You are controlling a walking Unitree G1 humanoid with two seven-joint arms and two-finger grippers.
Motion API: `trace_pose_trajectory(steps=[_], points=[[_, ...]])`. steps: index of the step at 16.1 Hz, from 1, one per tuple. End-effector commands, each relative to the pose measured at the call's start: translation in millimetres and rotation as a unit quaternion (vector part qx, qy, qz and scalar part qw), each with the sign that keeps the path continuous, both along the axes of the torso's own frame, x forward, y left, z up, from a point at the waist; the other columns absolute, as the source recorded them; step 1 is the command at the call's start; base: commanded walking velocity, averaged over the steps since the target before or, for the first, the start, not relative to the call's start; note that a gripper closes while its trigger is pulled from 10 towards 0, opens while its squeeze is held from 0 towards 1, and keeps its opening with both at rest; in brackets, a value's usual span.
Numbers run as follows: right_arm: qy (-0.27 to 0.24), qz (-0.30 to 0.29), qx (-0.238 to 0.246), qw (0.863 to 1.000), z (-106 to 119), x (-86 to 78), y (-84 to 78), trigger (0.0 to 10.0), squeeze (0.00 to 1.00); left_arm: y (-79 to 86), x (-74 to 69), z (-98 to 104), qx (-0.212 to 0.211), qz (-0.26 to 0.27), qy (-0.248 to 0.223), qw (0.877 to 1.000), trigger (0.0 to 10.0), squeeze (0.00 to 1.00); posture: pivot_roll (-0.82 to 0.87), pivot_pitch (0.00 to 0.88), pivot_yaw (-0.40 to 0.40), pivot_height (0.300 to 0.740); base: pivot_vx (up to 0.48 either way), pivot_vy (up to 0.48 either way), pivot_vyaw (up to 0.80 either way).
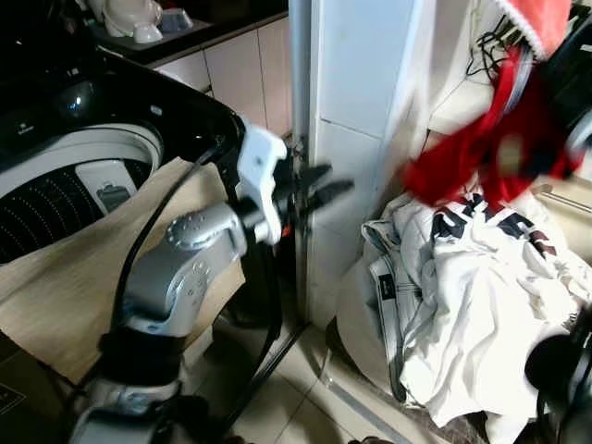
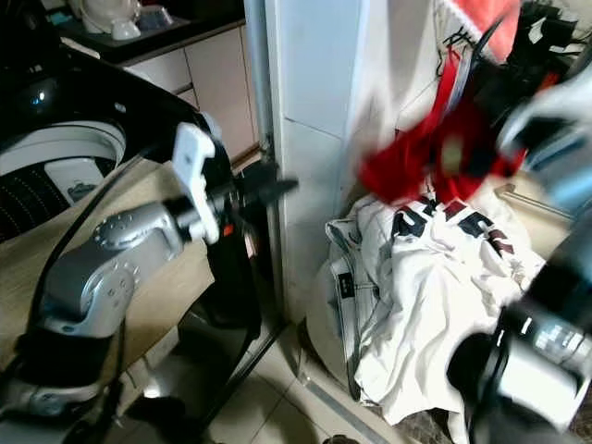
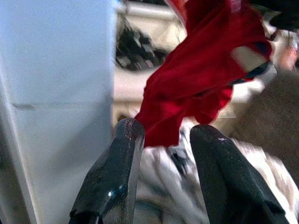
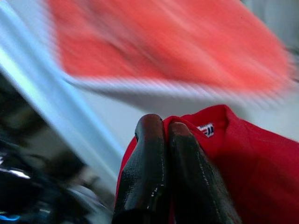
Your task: Clothes washing
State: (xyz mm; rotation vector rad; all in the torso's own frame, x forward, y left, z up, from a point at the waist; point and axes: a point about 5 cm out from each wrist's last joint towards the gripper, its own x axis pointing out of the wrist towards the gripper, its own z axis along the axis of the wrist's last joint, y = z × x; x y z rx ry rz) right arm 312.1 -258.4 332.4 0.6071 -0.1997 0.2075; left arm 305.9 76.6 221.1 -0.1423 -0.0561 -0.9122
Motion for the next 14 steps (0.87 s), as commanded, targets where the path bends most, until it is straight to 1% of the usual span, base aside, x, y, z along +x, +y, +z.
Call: trace_pose_trajectory(steps=[1, 2, 3, 4, 5, 7, 8, 10, 12, 14], points=[[-0.013, 0.026, 0.001, 1.000, 10.2, -3.2, 5.6, 0.0, 0.00, 0.7, 3.0, 13.1, -0.021, 0.009, -0.022, 1.000, 10.0, 0.00, -0.12, 0.000, 0.050, 0.740, 0.000, 0.000, 0.00], [-0.014, 0.035, -0.002, 0.999, 13.0, -3.5, 8.3, 0.0, 0.00, -1.9, 3.3, 17.3, -0.034, 0.006, -0.025, 0.999, 10.0, 0.00, -0.12, 0.000, 0.046, 0.740, 0.000, 0.000, 0.00], [-0.011, 0.056, -0.015, 0.998, 15.2, -4.0, 16.5, 0.0, 0.00, -7.8, 3.9, 29.4, -0.079, -0.001, -0.027, 0.996, 10.0, 1.00, -0.12, 0.000, 0.046, 0.740, 0.000, 0.000, 0.00], [-0.002, 0.077, -0.021, 0.997, 12.8, -3.7, 24.0, 0.0, 0.00, -13.7, 3.7, 39.4, -0.099, -0.007, -0.040, 0.994, 10.0, 1.00, -0.12, 0.000, 0.042, 0.740, 0.000, 0.000, 0.00], [0.006, 0.090, -0.021, 0.996, 9.5, -3.3, 28.8, 0.0, 0.00, -17.7, 3.0, 45.5, -0.107, -0.012, -0.052, 0.993, 10.0, 1.00, -0.12, 0.000, 0.042, 0.740, 0.000, 0.000, 0.00], [0.028, 0.110, -0.014, 0.993, -0.6, -2.0, 39.4, 0.0, 0.00, -24.5, 2.4, 53.9, -0.129, -0.026, -0.062, 0.989, 10.0, 1.00, -0.12, 0.000, 0.038, 0.740, 0.000, 0.000, 0.00], [0.036, 0.118, -0.007, 0.992, -5.6, -1.3, 43.9, 0.0, 0.00, -28.0, 1.6, 54.9, -0.131, -0.036, -0.061, 0.989, 10.0, 1.00, -0.12, 0.000, 0.037, 0.740, 0.000, 0.000, 0.00], [0.041, 0.139, 0.001, 0.989, -10.1, -0.8, 56.3, 0.0, 0.00, -36.5, -2.2, 52.1, -0.121, -0.061, -0.056, 0.989, 10.0, 1.00, -0.11, 0.000, 0.036, 0.740, 0.000, 0.000, 0.00], [0.038, 0.160, 0.007, 0.986, -9.8, -1.4, 67.9, 0.0, 0.00, -45.0, -7.0, 47.4, -0.112, -0.081, -0.049, 0.989, 10.0, 1.00, -0.11, 0.000, 0.036, 0.740, 0.000, 0.000, 0.00], [0.038, 0.171, 0.010, 0.985, -10.1, -2.3, 72.2, 0.0, 0.00, -50.3, -9.2, 43.3, -0.103, -0.085, -0.046, 0.990, 10.0, 1.00, -0.11, 0.000, 0.032, 0.740, 0.000, 0.000, 0.00]])
